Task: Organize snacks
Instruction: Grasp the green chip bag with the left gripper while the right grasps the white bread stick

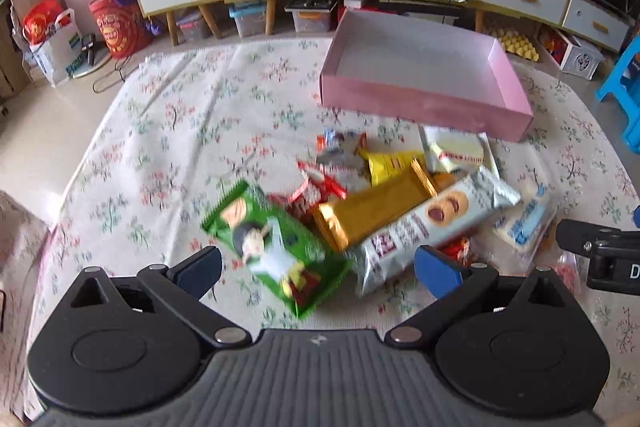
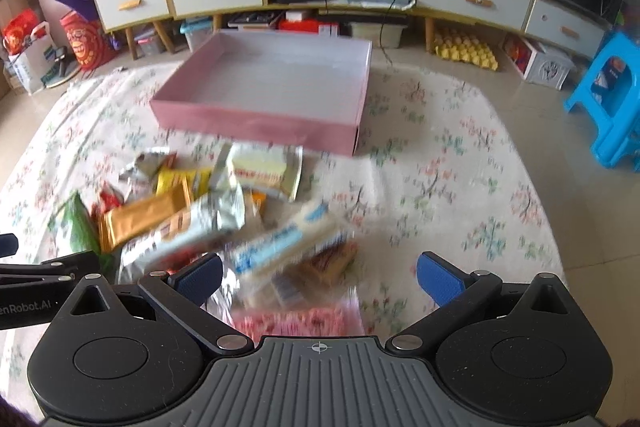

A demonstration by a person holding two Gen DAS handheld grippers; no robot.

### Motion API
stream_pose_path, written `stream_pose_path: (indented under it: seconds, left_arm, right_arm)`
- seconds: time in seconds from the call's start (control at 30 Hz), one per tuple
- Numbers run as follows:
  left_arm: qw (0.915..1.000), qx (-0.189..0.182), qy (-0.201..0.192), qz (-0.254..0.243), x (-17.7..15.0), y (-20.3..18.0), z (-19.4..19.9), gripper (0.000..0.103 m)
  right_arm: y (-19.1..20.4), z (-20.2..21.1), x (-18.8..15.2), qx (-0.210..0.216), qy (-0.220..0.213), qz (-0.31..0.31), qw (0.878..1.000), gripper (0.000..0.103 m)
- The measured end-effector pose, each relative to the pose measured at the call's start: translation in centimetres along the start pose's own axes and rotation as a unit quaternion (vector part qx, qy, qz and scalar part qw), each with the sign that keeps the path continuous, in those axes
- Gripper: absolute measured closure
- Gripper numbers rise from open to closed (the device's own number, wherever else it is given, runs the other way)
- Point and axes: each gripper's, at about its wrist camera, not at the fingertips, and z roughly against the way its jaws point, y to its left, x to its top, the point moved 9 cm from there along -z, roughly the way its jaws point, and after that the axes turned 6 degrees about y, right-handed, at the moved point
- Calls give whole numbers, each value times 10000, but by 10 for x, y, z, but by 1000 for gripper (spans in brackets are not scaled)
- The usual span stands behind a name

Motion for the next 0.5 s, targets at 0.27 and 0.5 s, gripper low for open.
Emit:
stream_pose_path:
  seconds: [0.27, 0.5]
  left_arm:
    - [9996, -106, -218, -108, 14, -3, -20, 0]
    - [9986, -492, 206, 46, 12, 11, -43, 0]
  right_arm:
    - [1, -18, 11, 187, -140, -94, 9997, 0]
    - [-2, -37, 5, 199, -52, 14, 9998, 0]
